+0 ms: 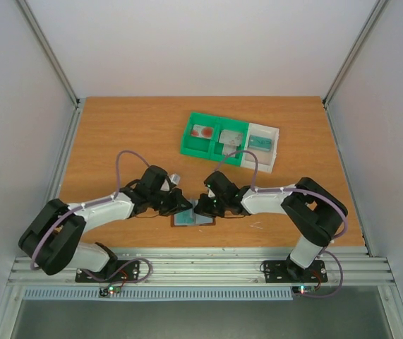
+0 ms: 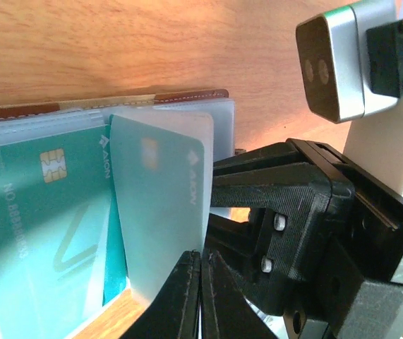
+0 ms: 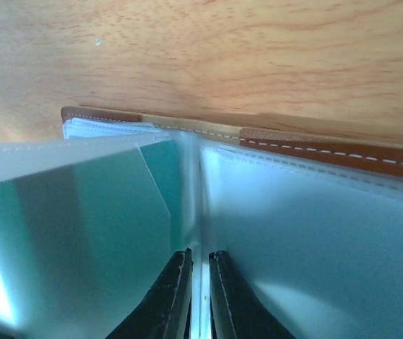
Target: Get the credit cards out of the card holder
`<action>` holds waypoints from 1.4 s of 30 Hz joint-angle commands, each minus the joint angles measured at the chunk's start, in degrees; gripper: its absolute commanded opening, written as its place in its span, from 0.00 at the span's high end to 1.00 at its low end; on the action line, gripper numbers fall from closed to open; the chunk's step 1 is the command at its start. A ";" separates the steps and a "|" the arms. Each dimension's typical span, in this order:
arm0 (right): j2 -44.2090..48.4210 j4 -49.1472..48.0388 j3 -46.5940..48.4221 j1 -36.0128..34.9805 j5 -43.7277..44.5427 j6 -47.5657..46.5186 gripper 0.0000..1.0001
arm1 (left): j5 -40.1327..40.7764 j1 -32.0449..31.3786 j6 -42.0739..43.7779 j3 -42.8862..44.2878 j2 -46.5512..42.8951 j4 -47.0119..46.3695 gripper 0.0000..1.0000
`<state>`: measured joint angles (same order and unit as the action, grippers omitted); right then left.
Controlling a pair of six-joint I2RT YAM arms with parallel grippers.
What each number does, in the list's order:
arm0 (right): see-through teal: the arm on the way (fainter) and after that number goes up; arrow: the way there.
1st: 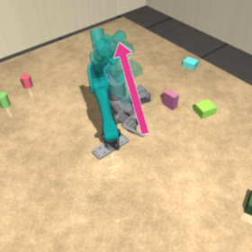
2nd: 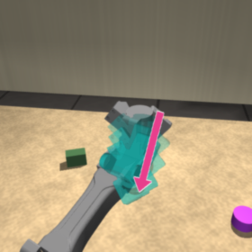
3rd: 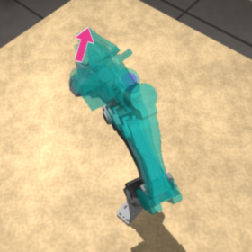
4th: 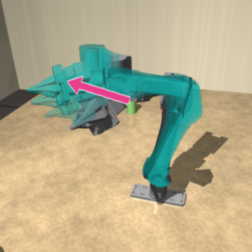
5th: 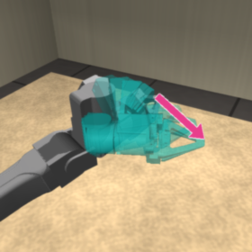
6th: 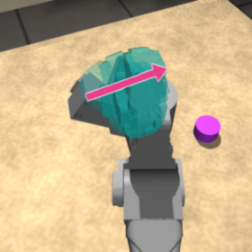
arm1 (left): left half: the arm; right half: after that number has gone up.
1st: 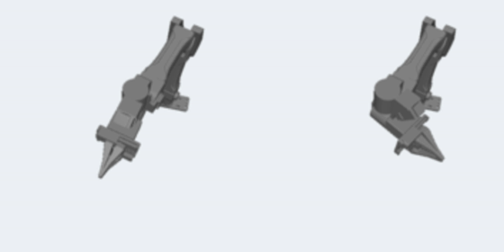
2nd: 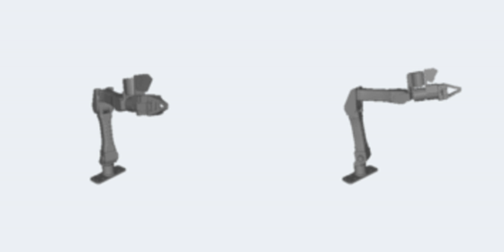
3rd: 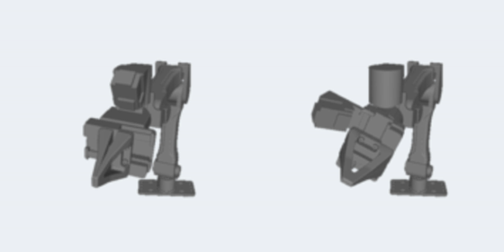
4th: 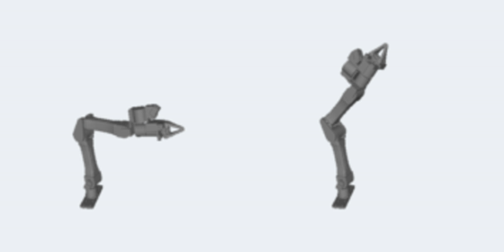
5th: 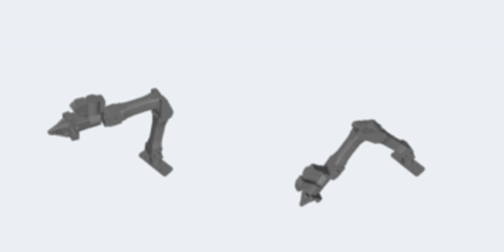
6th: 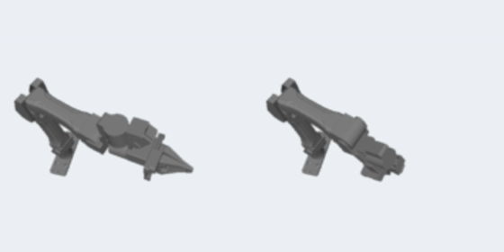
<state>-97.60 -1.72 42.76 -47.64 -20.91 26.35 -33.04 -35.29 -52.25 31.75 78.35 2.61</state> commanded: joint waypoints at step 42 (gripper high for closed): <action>26.06 19.44 -2.51 -0.35 21.54 -4.56 0.80 | -2.35 -5.27 -1.39 4.93 9.22 -10.55 0.64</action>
<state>-72.12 16.73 38.94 -47.64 -0.80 23.53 -36.95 -40.25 -55.05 35.14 88.64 -7.68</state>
